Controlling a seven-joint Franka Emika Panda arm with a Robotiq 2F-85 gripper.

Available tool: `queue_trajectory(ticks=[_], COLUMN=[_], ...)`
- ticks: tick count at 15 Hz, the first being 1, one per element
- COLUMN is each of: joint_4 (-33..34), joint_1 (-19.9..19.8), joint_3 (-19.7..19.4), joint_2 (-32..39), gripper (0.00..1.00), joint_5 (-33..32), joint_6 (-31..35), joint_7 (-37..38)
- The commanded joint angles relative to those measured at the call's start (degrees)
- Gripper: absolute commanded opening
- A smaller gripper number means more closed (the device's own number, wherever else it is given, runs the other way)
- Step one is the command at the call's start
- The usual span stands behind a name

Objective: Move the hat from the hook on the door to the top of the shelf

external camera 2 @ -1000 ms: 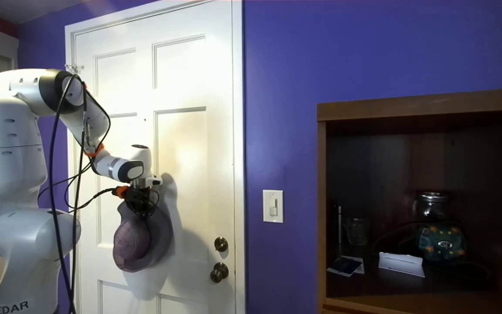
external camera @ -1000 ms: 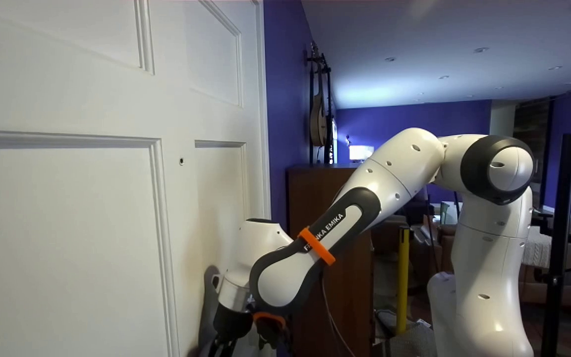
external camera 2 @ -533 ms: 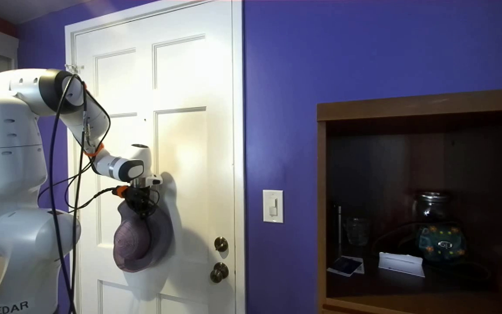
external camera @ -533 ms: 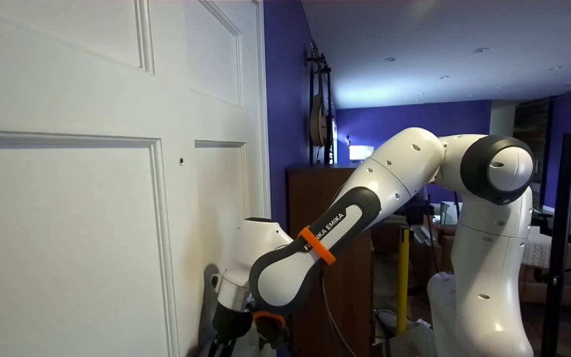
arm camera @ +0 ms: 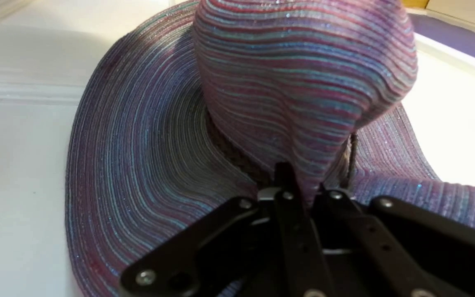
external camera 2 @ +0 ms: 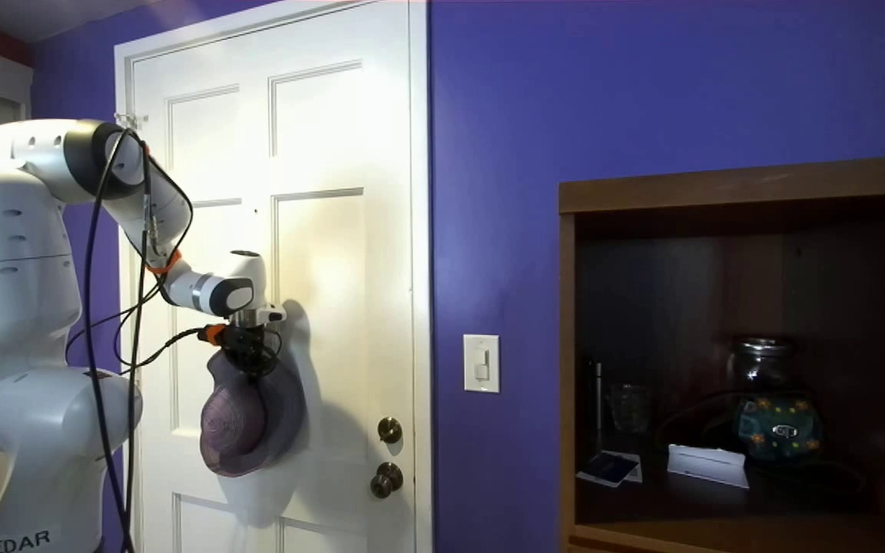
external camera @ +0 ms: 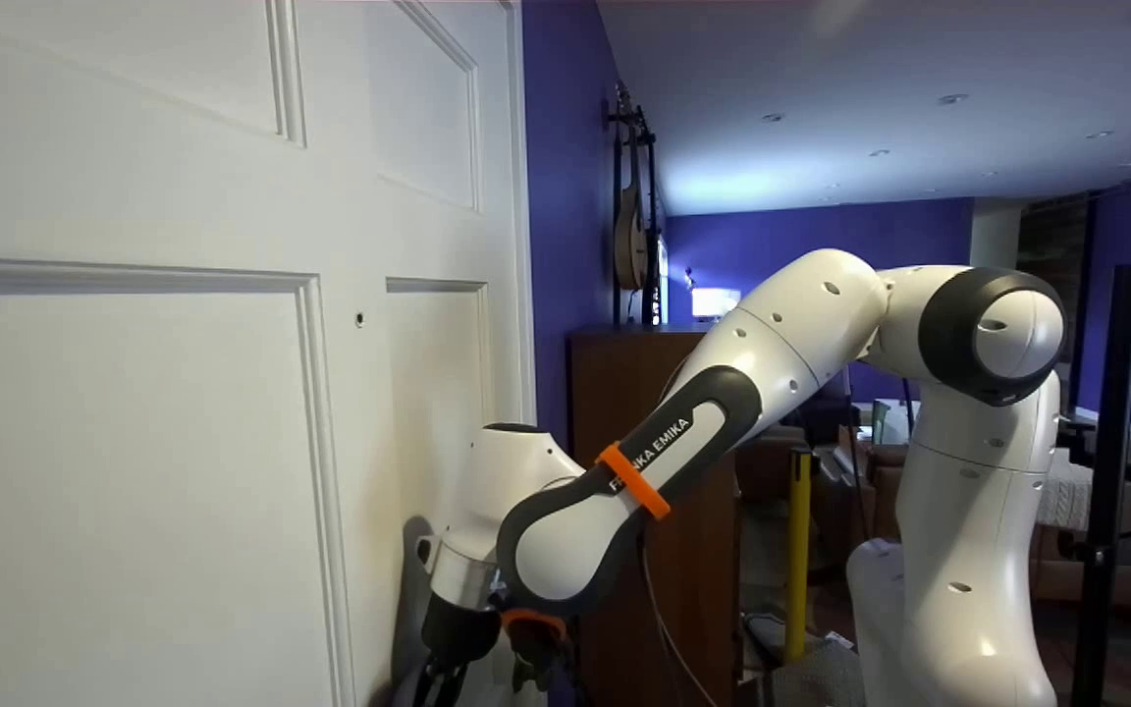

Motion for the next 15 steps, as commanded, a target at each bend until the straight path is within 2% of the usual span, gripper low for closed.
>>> queue_trajectory(ticks=[1, 15], joint_4=[1.2, 4.3], joint_1=[-0.9, -5.1], joint_3=[0.6, -0.6], joint_2=[-2.9, -12.2], gripper=[0.02, 0.02], joint_5=[-2.8, -10.9], joint_6=[-3.1, -14.8], joint_7=[2.3, 5.2])
